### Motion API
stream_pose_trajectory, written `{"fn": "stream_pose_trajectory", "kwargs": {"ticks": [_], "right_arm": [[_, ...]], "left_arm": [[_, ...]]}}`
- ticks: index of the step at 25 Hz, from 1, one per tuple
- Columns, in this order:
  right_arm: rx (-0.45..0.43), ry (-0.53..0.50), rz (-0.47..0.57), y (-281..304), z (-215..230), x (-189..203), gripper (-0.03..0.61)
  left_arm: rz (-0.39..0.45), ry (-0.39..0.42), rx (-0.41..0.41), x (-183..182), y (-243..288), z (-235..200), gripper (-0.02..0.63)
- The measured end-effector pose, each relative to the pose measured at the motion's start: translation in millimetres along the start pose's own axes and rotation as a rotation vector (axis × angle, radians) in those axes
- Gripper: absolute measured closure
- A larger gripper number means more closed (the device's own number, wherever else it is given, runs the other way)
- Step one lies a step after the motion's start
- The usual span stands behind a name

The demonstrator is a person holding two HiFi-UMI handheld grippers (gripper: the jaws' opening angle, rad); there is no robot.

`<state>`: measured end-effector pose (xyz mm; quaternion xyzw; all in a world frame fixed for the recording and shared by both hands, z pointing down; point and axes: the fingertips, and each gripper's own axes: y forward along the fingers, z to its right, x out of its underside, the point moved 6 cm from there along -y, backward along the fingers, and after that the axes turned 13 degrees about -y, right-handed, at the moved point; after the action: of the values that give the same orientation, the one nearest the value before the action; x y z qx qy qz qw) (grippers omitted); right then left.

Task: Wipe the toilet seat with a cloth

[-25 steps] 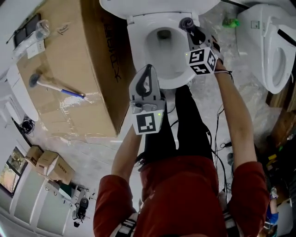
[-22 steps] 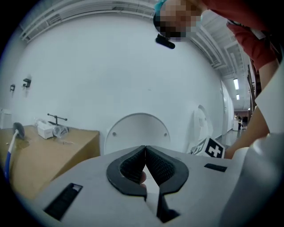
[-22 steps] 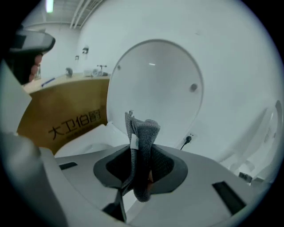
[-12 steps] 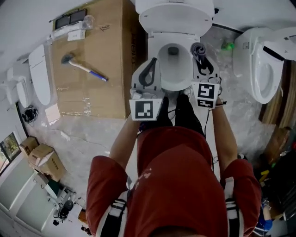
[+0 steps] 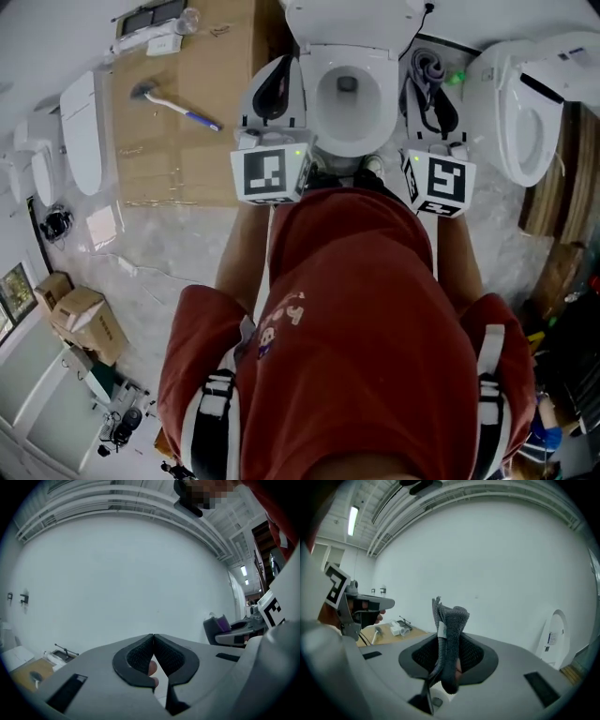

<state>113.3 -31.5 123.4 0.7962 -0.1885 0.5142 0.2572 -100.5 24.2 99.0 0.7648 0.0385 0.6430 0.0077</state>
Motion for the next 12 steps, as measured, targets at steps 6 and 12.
{"fn": "stream_pose_trajectory", "kwargs": {"ticks": [6, 12], "right_arm": [[0.068, 0.07, 0.12, -24, 27, -43, 0.485], [0.104, 0.055, 0.164, -33, 41, -60, 0.485]], "left_arm": [[0.05, -0.034, -0.025, -30, -8, -1, 0.601], [0.081, -0.018, -0.023, -44, -10, -2, 0.601]]}}
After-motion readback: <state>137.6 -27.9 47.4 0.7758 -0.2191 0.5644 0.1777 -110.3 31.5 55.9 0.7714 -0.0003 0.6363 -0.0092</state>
